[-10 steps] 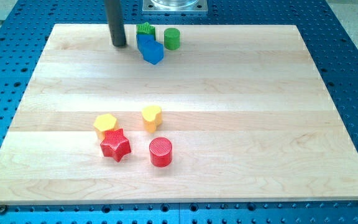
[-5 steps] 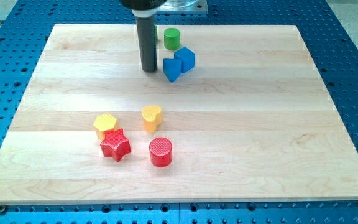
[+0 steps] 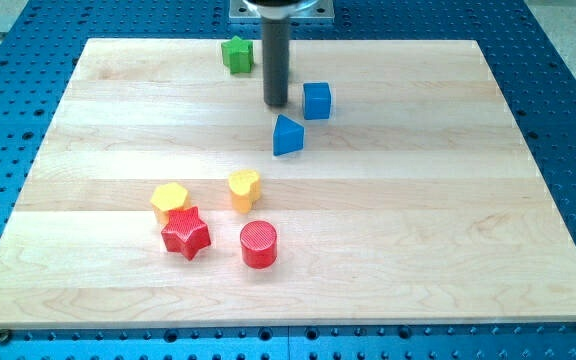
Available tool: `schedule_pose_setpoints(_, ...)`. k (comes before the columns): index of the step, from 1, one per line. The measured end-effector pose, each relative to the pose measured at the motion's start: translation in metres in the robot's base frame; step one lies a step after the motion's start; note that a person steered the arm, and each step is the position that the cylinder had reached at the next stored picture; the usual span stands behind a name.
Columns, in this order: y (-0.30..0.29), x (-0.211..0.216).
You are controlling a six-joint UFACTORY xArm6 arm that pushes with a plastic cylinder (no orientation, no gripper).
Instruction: Separate the group of blue and green blocks
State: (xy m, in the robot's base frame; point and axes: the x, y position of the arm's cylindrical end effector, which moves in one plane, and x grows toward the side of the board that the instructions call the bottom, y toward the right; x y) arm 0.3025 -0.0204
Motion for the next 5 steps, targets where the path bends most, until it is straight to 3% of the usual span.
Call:
schedule_pose_setpoints(1,0.039,-0.007)
schedule_pose_setpoints(2,0.055,0.031)
schedule_pose_setpoints(3,0.04,0.1)
schedule_pose_setpoints(4,0.051,0.116)
schedule_pose_setpoints(5,0.057,0.182)
